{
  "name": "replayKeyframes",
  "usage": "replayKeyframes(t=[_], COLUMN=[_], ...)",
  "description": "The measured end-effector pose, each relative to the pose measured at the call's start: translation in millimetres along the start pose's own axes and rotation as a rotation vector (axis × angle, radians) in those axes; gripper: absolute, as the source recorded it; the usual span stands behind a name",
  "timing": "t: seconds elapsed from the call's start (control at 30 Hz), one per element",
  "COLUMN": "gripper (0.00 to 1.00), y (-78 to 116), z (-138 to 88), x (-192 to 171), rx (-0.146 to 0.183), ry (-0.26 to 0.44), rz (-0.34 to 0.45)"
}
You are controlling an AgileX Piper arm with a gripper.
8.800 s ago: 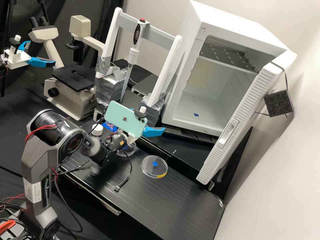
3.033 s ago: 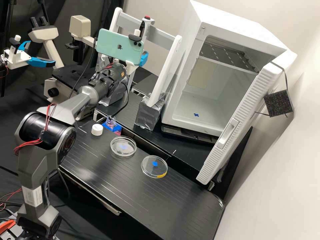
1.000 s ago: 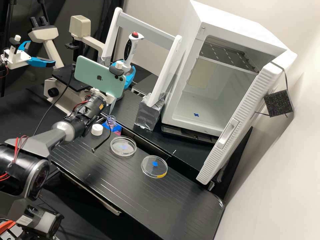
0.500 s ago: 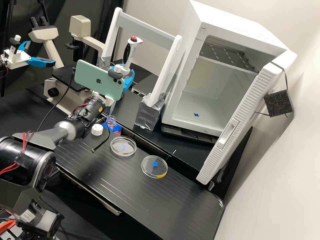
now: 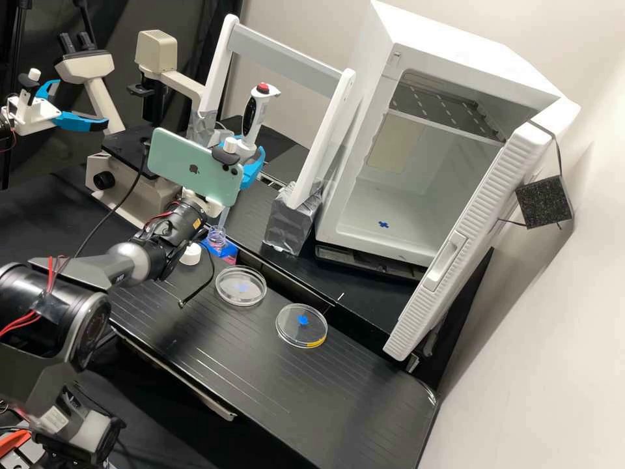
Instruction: Use the pipette
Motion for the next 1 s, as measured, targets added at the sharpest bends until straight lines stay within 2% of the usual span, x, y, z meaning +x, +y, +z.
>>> replayKeyframes(t=[0.27, 0.67, 1.0], gripper=[0.0, 0.0, 0.0], y=[-15.5, -44.1, -49.6], z=[7.7, 13.4, 19.6], x=[-5.5, -12.9, -14.1], rx=[-0.009, -0.106, -0.105], ry=[-0.007, 0.041, 0.026], rz=[-0.035, -0.048, -0.036])
